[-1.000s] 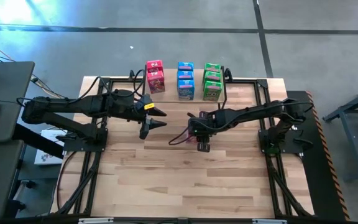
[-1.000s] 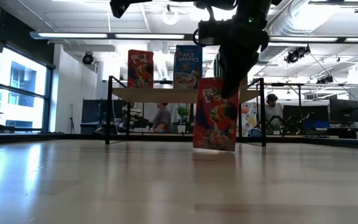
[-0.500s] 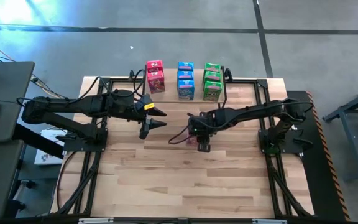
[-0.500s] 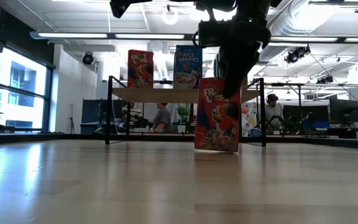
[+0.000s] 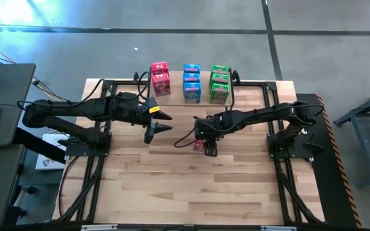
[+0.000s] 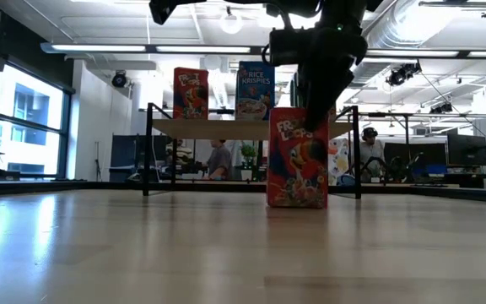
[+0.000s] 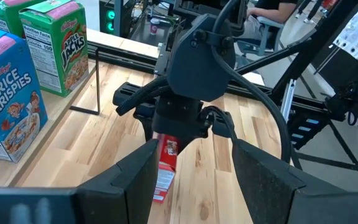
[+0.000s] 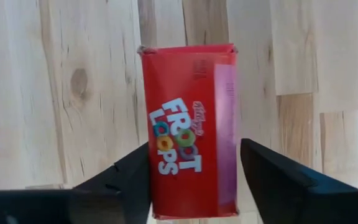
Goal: Stack cereal on shelf
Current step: Put the red cereal box on the center of the table aligned with the other red cereal boxes
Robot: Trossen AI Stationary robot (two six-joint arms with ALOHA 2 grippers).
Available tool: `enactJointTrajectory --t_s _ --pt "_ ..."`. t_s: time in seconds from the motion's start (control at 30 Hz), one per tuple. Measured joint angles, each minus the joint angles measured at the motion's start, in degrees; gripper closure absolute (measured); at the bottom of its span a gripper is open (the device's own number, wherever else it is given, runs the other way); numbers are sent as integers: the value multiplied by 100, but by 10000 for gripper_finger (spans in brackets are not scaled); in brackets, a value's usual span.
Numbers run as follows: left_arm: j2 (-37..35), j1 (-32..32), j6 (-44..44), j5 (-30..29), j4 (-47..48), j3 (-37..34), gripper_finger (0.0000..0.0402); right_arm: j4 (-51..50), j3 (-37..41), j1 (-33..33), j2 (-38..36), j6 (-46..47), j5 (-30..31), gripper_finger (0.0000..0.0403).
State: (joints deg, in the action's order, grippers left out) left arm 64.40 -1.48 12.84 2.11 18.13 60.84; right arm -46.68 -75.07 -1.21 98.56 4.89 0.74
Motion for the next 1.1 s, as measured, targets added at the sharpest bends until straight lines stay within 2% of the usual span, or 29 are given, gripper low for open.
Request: enactJointTrajectory --t_s 0.13,0.33,0.6,0.77,0.93,1.1 --pt "0 0 0 0 0 0 206 -34 0 0 -55 7 -40 159" --pt "0 0 0 0 0 -2 206 -151 -205 0 -509 75 111 153" --pt "-2 0 0 0 0 -4 206 26 -61 -2 -1857 110 1105 153" --pt "-1 0 1 0 -1 -4 206 1240 918 -44 -3209 66 1520 153" --pt "0 0 0 2 0 -4 206 2682 2368 -44 -4680 1 1522 153" --pt "-1 0 0 0 0 -4 206 3414 3590 -44 -6044 7 1430 153"
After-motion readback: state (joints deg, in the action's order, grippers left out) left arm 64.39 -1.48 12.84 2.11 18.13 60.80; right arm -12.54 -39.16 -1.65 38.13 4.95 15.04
